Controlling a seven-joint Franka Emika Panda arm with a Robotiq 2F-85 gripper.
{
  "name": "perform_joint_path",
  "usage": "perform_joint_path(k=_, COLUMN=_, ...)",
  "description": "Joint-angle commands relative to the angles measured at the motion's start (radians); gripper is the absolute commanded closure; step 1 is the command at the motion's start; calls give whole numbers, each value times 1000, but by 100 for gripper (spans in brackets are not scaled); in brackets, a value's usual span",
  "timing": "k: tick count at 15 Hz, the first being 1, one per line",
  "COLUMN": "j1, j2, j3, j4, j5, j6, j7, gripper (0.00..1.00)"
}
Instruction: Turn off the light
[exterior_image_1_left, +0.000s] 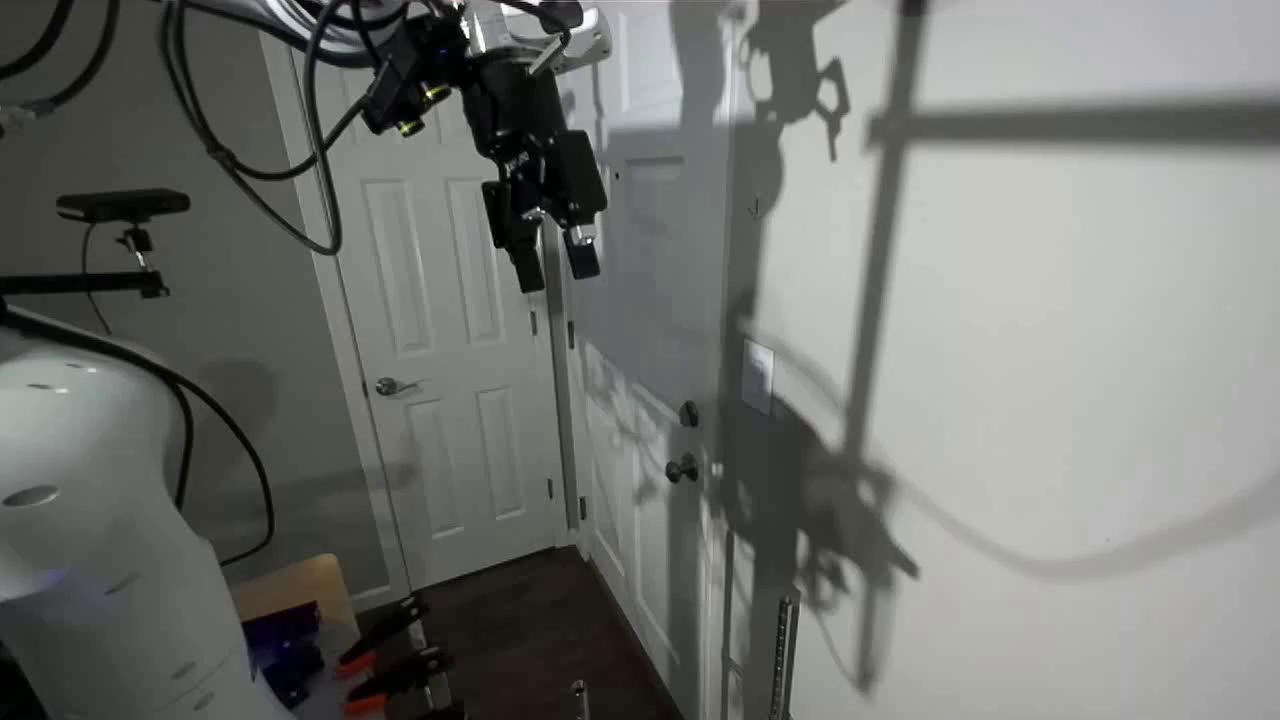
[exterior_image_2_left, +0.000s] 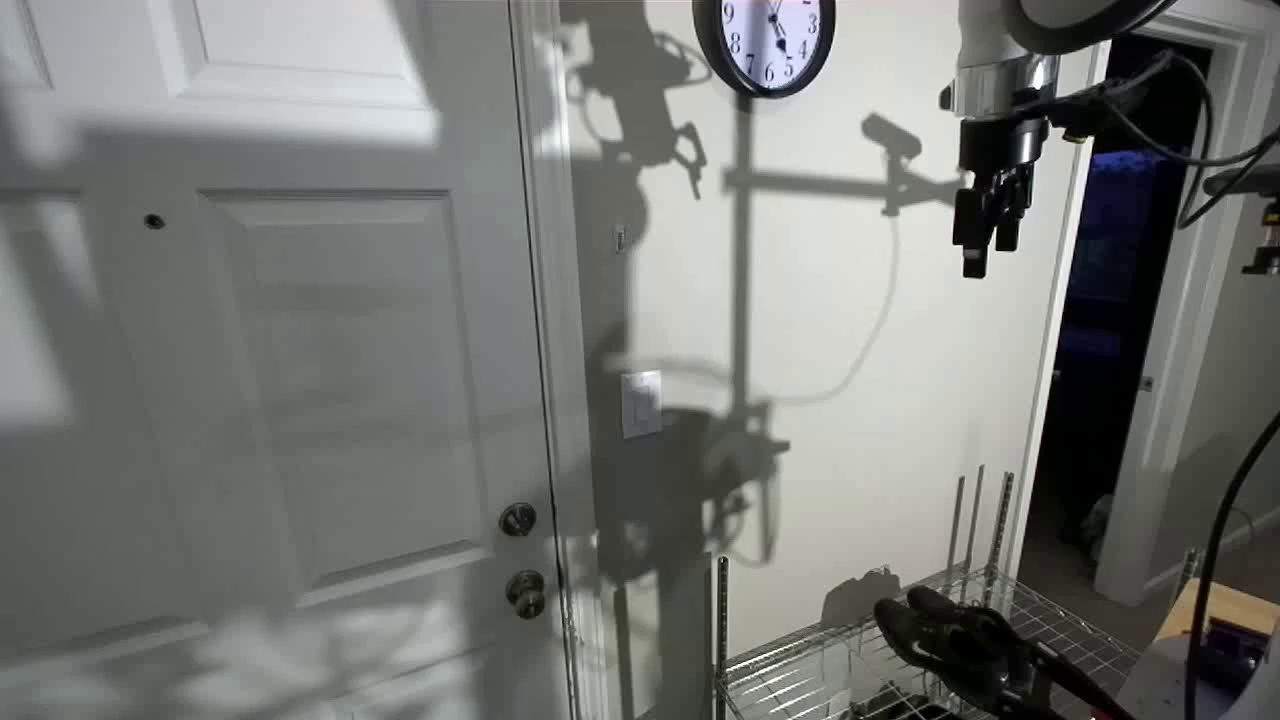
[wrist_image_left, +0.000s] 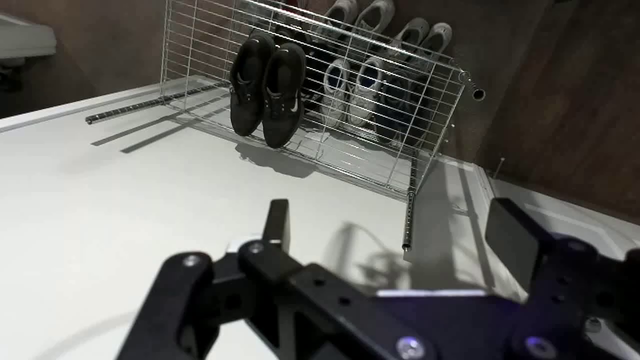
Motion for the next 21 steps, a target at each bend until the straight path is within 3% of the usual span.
perform_joint_path(k=1, j1=17, j2=1, j3=-11, j4=4, j5=-8, j6=-6, j7=9, gripper=0)
perform_joint_path(k=21, j1=21, j2=20, j3=-25, j4=3, j5=-5, j6=10, j7=2, gripper=0)
